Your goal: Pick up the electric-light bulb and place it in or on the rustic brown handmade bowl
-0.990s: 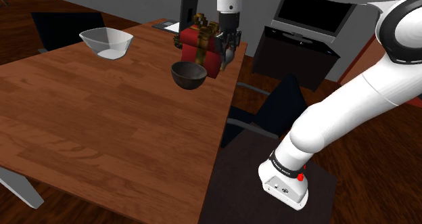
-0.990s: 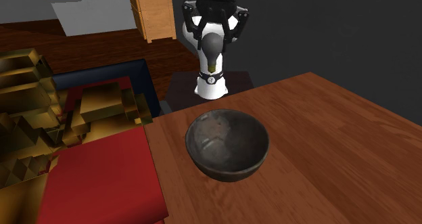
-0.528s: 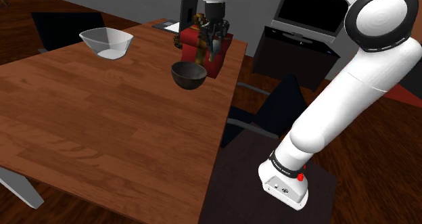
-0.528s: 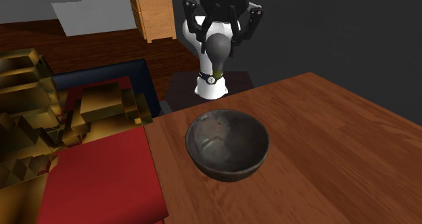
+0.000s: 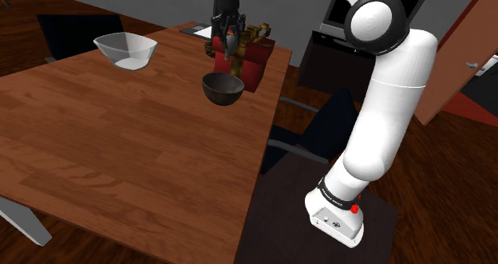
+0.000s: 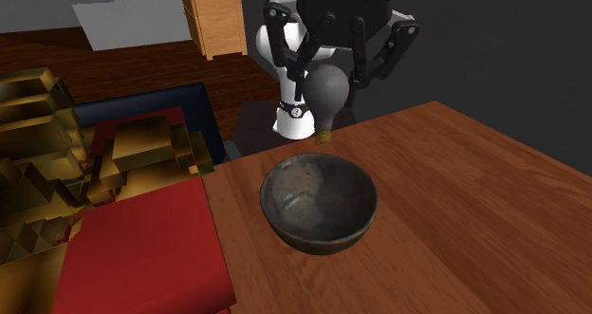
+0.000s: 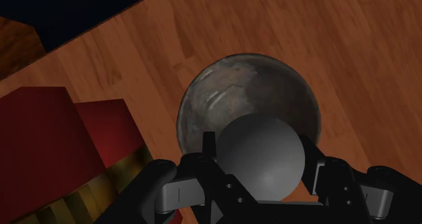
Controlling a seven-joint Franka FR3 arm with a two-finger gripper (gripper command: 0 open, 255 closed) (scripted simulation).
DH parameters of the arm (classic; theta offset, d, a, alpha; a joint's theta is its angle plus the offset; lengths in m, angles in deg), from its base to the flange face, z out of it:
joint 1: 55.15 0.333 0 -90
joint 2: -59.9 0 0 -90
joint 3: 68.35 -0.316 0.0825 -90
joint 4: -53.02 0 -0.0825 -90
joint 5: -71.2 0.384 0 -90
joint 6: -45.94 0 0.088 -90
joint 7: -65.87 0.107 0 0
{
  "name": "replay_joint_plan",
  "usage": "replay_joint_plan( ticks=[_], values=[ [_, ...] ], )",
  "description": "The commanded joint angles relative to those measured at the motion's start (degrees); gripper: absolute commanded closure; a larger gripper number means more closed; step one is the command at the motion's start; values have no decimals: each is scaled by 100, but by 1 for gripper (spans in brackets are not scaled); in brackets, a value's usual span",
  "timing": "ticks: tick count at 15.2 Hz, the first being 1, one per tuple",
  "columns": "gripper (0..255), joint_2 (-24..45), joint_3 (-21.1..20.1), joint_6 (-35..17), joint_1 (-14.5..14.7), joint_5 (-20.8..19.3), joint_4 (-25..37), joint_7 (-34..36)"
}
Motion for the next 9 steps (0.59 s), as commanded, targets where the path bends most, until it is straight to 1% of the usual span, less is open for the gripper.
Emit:
replay_joint_plan(
  ticks=[1, 9],
  values=[
    [255, 115, 2, -47, 7, -14, 70, 8],
    [255, -37, 8, -733, -32, 14, -768, 47]
  ],
)
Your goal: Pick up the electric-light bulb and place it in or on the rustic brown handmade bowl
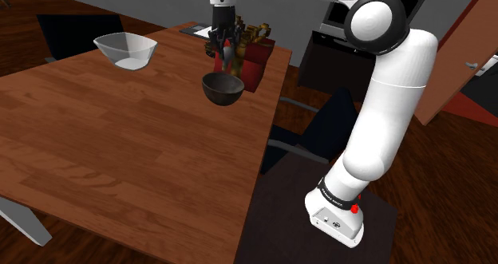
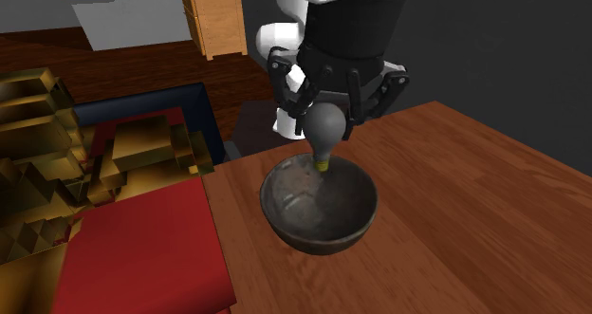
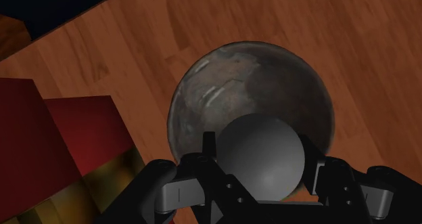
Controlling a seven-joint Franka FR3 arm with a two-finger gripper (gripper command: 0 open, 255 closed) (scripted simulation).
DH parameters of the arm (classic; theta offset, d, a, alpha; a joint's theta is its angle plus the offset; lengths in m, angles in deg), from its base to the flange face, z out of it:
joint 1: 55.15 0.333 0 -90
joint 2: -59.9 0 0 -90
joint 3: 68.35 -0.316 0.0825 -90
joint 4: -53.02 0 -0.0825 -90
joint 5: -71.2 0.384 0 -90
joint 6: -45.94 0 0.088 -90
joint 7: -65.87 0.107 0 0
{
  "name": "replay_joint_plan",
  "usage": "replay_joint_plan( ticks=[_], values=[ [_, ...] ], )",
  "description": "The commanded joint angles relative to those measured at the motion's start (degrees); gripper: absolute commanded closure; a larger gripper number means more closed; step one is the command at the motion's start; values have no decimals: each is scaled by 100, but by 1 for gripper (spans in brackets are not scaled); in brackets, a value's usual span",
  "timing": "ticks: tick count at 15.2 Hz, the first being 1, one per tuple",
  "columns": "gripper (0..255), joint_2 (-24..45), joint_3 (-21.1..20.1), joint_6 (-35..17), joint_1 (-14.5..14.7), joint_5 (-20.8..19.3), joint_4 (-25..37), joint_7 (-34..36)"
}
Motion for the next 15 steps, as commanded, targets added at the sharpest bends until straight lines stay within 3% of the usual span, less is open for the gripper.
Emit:
replay_joint_plan(
  ticks=[1, 7, 15],
  values=[
    [255, -33, 3, -165, -10, 5, -194, 7],
    [255, -62, 7, -657, -27, 8, -716, 39],
    [255, -62, 7, -657, -27, 8, -716, 39]
  ],
)
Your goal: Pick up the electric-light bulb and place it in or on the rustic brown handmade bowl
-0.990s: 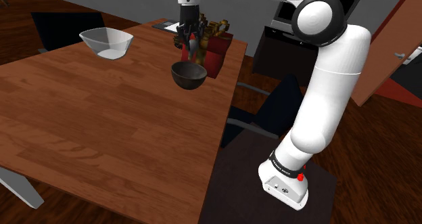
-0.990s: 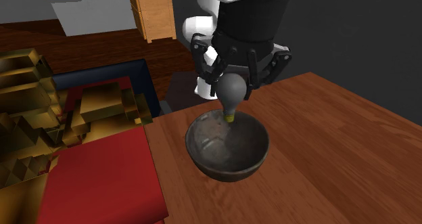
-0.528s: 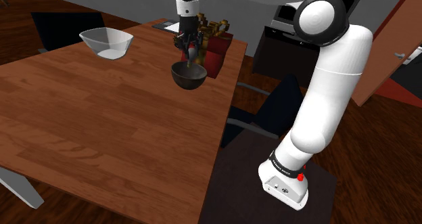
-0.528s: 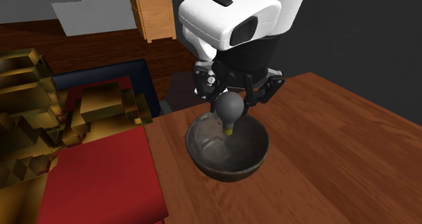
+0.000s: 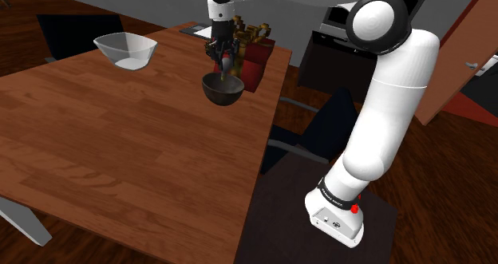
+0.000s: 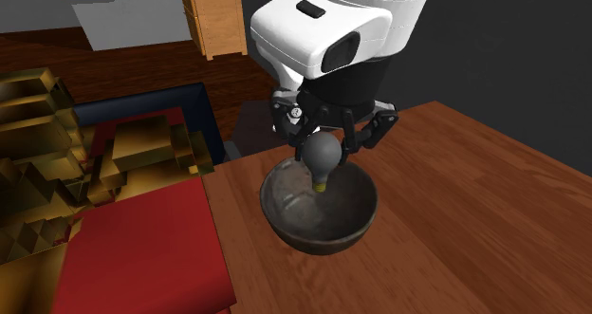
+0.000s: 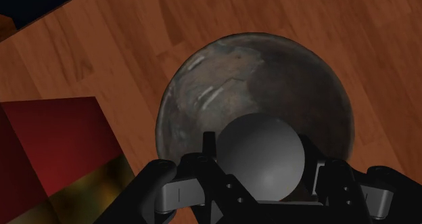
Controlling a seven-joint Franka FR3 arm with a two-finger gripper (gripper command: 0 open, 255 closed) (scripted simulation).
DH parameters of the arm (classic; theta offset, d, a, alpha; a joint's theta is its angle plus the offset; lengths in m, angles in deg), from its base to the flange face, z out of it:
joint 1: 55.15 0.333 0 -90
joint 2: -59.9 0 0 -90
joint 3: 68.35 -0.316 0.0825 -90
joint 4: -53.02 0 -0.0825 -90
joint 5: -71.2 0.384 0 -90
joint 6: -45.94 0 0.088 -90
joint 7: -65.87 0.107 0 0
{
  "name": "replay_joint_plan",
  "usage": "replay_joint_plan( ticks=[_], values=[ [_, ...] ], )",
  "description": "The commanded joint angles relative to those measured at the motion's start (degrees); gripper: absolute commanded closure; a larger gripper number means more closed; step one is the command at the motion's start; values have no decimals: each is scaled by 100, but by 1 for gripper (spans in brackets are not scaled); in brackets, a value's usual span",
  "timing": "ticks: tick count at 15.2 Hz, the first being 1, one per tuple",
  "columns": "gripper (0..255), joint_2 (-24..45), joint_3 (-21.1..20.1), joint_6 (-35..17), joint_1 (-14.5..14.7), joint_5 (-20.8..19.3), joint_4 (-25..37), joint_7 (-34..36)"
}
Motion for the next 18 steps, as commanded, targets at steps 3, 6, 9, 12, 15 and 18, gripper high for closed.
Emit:
replay_joint_plan(
  ticks=[3, 6, 9, 12, 15, 18],
  values=[
    [0, 0, 0, 0, 0, 0, 0, 0],
    [0, 0, 0, 0, 0, 0, 0, 0],
    [0, 232, -17, 661, 59, -27, 890, -2],
    [0, 315, -21, 846, 79, -39, 1156, -2],
    [0, 315, -21, 846, 79, -39, 1156, -2],
    [0, 315, -21, 846, 79, -39, 1156, -2]
  ],
)
